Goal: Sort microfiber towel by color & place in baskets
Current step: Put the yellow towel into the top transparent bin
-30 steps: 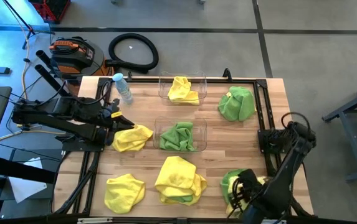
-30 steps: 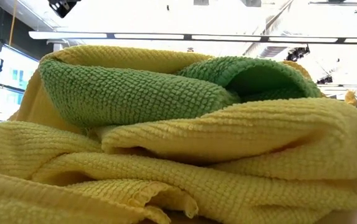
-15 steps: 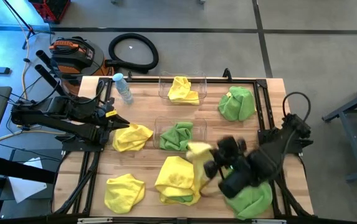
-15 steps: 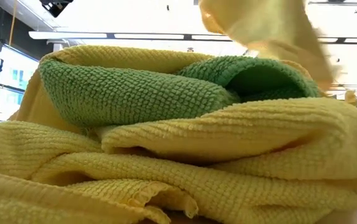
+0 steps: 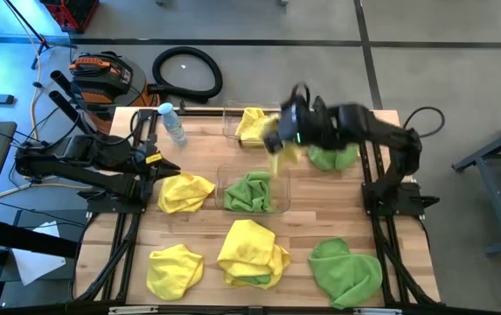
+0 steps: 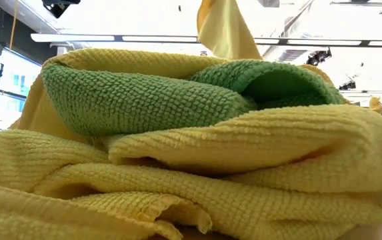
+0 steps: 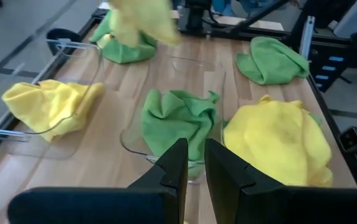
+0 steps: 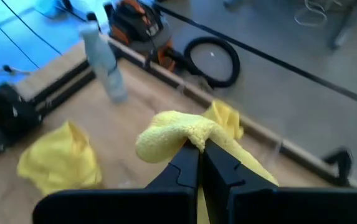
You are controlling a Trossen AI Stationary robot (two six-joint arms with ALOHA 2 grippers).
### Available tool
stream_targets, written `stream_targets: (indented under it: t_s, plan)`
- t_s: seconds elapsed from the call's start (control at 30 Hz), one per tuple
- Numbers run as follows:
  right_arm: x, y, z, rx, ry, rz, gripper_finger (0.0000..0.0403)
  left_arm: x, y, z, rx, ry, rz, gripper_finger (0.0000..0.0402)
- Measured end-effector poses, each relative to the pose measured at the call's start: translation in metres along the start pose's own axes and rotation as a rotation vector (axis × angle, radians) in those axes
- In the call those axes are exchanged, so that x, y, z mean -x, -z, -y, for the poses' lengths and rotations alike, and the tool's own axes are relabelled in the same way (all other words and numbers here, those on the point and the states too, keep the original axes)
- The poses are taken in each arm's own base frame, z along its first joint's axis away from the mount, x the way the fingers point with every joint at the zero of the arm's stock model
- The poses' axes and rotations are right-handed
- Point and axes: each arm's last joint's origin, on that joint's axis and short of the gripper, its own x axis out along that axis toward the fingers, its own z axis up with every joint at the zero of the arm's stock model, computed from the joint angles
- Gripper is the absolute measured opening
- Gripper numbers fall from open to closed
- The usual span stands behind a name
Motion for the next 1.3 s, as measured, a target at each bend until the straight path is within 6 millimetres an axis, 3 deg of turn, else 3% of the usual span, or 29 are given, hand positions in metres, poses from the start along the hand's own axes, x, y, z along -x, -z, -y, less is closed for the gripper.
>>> stream_targets:
  t_s: [0.17,0.33,0.43,0.67,0.8,0.97,1.2,1.3]
  plan:
    - [-0.033,-0.037,0.03,-0.002,-0.059,0.067,0.0,0.004,0.0,-0.002,0.003,-0.031,0.022,0.004]
    - [-0.062,-0.051,0.054,-0.007,-0.045,0.069,0.0,0.008,0.001,-0.004,-0.002,-0.084,0.039,0.004]
    - [-0.086,-0.047,0.064,0.03,0.014,0.021,0.0,0.011,0.002,-0.006,-0.012,-0.108,0.05,0.004]
    - [-0.159,-0.011,0.074,0.028,0.032,-0.105,0.0,0.018,0.003,-0.009,-0.027,-0.154,0.085,0.004]
    - [-0.188,0.007,0.086,-0.035,0.106,-0.117,0.0,0.023,0.004,-0.01,-0.029,-0.169,0.105,0.004]
    - [-0.202,0.004,0.102,-0.123,0.163,-0.043,0.0,0.027,0.005,-0.011,-0.021,-0.167,0.12,0.004]
    - [-0.197,-0.026,0.126,-0.195,0.17,0.096,0.0,0.027,0.005,-0.011,-0.005,-0.179,0.119,0.004]
    - [-0.197,-0.026,0.131,-0.197,0.151,0.068,0.0,0.027,0.006,-0.011,-0.001,-0.18,0.119,0.004]
